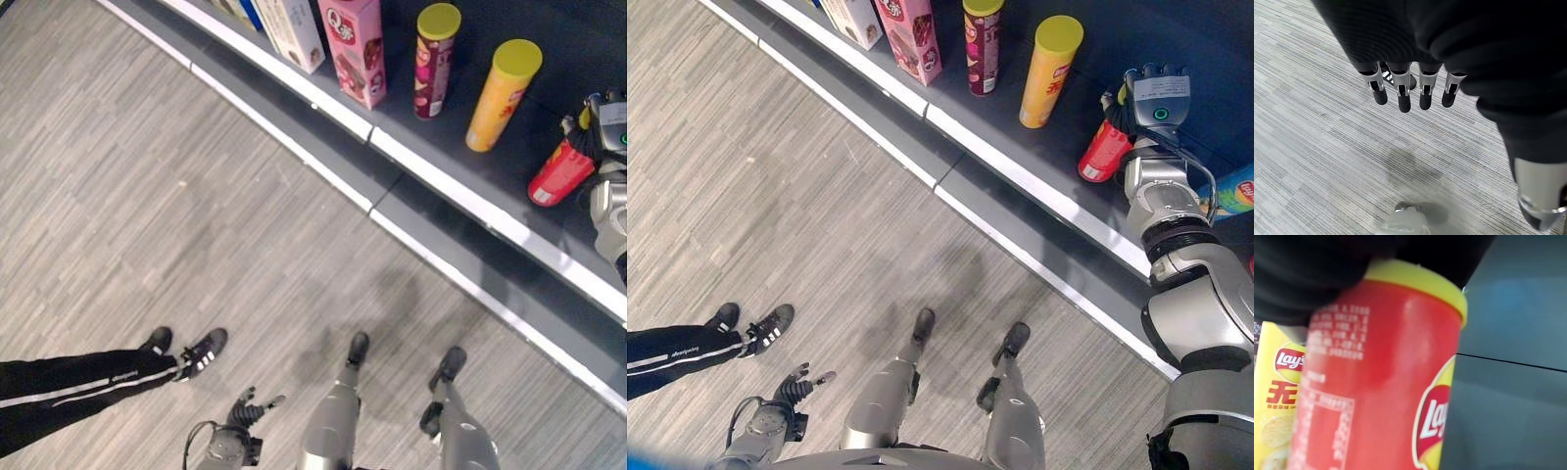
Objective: Put the goods on the table back onto the shelves and tidy them up.
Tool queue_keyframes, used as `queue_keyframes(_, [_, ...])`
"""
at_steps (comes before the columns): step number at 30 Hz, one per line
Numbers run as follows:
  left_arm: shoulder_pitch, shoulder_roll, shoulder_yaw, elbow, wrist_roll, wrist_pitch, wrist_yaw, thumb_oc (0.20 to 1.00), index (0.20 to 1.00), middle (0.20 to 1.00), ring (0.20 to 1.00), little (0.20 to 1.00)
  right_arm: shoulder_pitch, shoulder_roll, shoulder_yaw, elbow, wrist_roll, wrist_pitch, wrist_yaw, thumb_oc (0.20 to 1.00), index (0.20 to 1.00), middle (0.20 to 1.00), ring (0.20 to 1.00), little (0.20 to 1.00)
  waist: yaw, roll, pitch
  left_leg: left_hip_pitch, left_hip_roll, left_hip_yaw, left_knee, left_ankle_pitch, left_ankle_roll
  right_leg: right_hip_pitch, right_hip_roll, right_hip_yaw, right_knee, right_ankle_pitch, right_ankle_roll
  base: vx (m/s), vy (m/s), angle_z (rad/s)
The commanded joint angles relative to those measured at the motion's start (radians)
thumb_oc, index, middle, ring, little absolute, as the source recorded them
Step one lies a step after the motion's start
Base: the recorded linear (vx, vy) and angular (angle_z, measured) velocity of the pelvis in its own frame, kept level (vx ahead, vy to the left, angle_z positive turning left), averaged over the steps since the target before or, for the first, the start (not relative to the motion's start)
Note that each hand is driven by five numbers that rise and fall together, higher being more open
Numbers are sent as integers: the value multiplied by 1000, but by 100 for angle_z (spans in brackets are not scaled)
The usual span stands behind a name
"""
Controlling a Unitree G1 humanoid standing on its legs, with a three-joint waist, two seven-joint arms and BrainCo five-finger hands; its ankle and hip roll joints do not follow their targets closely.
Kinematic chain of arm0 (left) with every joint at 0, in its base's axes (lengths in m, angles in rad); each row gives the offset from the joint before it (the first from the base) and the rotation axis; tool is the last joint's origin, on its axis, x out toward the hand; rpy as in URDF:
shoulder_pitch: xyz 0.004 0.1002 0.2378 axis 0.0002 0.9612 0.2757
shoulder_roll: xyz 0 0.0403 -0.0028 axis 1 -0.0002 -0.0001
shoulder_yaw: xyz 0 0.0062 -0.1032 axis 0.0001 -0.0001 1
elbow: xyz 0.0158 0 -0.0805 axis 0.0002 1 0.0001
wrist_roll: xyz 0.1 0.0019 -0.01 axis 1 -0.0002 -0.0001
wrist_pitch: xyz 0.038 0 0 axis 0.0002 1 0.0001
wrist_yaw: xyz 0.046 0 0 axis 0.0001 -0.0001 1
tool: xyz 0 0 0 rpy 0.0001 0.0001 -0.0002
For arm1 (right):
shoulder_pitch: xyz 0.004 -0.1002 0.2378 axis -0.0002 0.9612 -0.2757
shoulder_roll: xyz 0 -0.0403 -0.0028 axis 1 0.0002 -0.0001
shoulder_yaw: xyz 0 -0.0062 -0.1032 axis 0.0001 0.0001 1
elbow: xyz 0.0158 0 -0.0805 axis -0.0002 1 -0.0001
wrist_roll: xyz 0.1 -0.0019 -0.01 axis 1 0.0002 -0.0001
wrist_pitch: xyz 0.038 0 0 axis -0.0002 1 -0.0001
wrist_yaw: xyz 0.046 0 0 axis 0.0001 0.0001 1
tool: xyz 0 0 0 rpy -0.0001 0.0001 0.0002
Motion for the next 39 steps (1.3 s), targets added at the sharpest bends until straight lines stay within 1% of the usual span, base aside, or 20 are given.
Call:
queue_keyframes(1, [-20, 52, -91, 7, -34, -16, 26, 1000, 1000, 1000, 1000, 1000, -116, -12, 83, 31, 20, 10, -45, 200, 200, 200, 200, 200, 22, -37, -25, 4, 37, 107, 0, 12, -38, 23, -47, 21, 104, -160, 88, 0, 0, 0])
queue_keyframes(10, [-21, 53, -94, 14, -33, -18, 28, 1000, 1000, 1000, 1000, 1000, -130, -21, 100, 47, 16, 12, -45, 200, 200, 200, 200, 200, 24, -34, -22, -4, 35, 102, 0, 18, -41, 20, -46, 17, 106, -160, 87, 0, -1, 0])
queue_keyframes(20, [-28, 53, -94, 24, -35, -18, 31, 1000, 1000, 1000, 1000, 1000, -142, -12, 108, 57, 21, 16, -49, 200, 200, 200, 200, 200, 24, -31, -24, -3, 36, 105, 0, 19, -40, 18, -47, 19, 111, -162, 87, 0, -1, 1])
queue_keyframes(21, [-28, 52, -95, 25, -34, -19, 31, 1000, 1000, 1000, 1000, 1000, -144, -11, 109, 58, 22, 17, -49, 473, 473, 473, 473, 473, 24, -31, -25, -3, 36, 105, 0, 19, -40, 18, -47, 18, 111, -162, 87, 0, 0, 0])
queue_keyframes(22, [-28, 52, -95, 27, -36, -19, 32, 1000, 1000, 1000, 1000, 1000, -145, -10, 108, 58, 21, 18, -51, 636, 636, 636, 636, 636, 24, -31, -25, -3, 36, 105, 0, 19, -40, 17, -47, 18, 110, -161, 87, 0, 0, 0])
queue_keyframes(23, [-28, 52, -95, 27, -36, -19, 32, 1000, 1000, 1000, 1000, 1000, -145, -10, 108, 58, 21, 18, -51, 875, 875, 875, 875, 875, 24, -31, -25, -3, 36, 105, 0, 19, -40, 17, -47, 18, 110, -161, 87, 0, 0, 0])
queue_keyframes(24, [-27, 51, -95, 29, -37, -18, 33, 1000, 1000, 1000, 1000, 1000, -147, -6, 108, 61, 22, 20, -54, 1000, 1000, 1000, 1000, 1000, 25, -32, -26, -3, 36, 104, 0, 18, -41, 19, -47, 18, 108, -161, 88, 0, 0, 0])
queue_keyframes(34, [-40, 47, -103, 46, -29, -16, 35, 1000, 1000, 1000, 1000, 1000, -152, 3, 120, 50, 22, 18, -51, 1000, 1000, 1000, 1000, 1000, 22, -44, -27, 0, 39, 113, 0, 17, -42, 23, -47, 24, 94, -150, 90, 0, 0, 0])
queue_keyframes(35, [-40, 45, -104, 51, -27, -15, 34, 1000, 1000, 1000, 1000, 1000, -147, 7, 114, 40, 24, 16, -52, 1000, 1000, 1000, 1000, 1000, 19, -51, -28, 3, 41, 117, 0, 15, -41, 26, -47, 28, 89, -146, 90, 0, 0, 0])
queue_keyframes(37, [-41, 45, -105, 53, -25, -14, 33, 1000, 1000, 1000, 1000, 1000, -145, 7, 112, 35, 25, 15, -53, 1000, 1000, 1000, 1000, 1000, 19, -54, -29, 4, 42, 120, 0, 13, -41, 29, -47, 28, 86, -145, 91, -7, 21, -1])
queue_keyframes(39, [-40, 41, -99, 59, -17, -6, 33, 1000, 1000, 1000, 1000, 1000, -124, -1, 79, -32, 41, 14, -72, 1000, 1000, 1000, 1000, 1000, 9, -68, -35, 15, 46, 132, 0, 6, -37, 38, -48, 35, 73, -136, 94, -12, 55, -2])
